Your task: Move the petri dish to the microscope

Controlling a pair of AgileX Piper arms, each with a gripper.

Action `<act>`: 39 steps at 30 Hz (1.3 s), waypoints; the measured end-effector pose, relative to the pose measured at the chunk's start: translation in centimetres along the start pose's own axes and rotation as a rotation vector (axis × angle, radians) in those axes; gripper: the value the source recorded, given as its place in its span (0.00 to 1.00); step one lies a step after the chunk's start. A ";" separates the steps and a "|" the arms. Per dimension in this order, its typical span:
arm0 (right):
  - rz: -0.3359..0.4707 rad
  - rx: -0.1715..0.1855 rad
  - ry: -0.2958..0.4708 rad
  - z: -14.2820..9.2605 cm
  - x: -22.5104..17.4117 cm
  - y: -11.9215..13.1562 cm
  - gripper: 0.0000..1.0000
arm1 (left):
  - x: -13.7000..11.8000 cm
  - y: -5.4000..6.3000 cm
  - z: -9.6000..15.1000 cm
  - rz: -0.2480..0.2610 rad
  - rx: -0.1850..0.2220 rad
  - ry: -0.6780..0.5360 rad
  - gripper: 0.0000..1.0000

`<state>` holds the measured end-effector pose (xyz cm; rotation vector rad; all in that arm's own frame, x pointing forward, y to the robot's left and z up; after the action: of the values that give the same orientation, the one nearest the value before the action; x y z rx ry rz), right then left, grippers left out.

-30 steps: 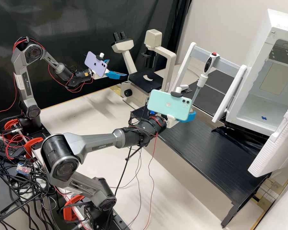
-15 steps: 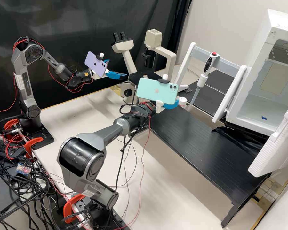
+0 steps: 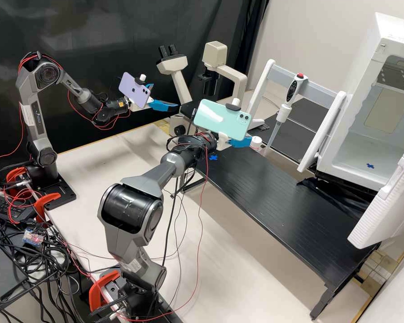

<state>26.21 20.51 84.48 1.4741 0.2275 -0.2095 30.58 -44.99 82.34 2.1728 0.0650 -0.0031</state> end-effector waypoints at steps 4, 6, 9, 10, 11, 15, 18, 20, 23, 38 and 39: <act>0.123 -0.033 0.010 -0.9 -0.4 -0.6 0.00 | 0.0 0.0 0.0 0.000 0.000 0.000 1.00; 0.183 -0.041 0.021 -1.0 -0.3 -0.9 0.00 | 0.0 0.0 0.0 0.000 0.000 0.000 1.00; 0.280 -0.047 0.055 -0.9 0.2 -1.4 0.00 | 0.0 0.0 0.0 0.000 0.000 0.000 1.00; 0.311 -0.055 0.075 -0.9 0.4 -1.5 0.00 | 0.0 0.0 0.0 0.000 0.000 0.000 1.00; 0.347 -0.041 0.096 -0.8 0.6 -1.6 0.00 | 0.0 0.0 0.0 0.000 0.000 0.000 1.00; 0.444 -0.016 0.234 -1.3 1.2 -2.0 0.00 | 0.0 0.0 0.0 0.000 0.000 0.000 1.00; 0.458 0.007 0.343 -1.7 1.8 -2.4 0.00 | 0.0 0.0 0.0 0.000 0.000 0.000 1.00; 0.428 0.029 0.394 -1.9 2.7 -2.7 0.00 | 0.0 0.0 0.0 0.000 0.000 0.000 1.00; 0.368 0.050 0.410 -1.6 3.8 -3.4 0.00 | 0.0 0.0 0.0 0.000 0.000 0.000 1.00; 0.211 -0.011 0.343 -0.3 6.2 -5.1 0.00 | 0.0 0.0 0.0 0.000 0.000 0.000 1.00; 0.203 -0.017 0.343 -0.3 6.3 -5.2 0.00 | 0.0 0.0 0.0 0.000 0.000 0.000 1.00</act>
<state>30.78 20.38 77.70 1.4994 0.3522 0.2112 30.58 -44.99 82.34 2.1728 0.0650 -0.0031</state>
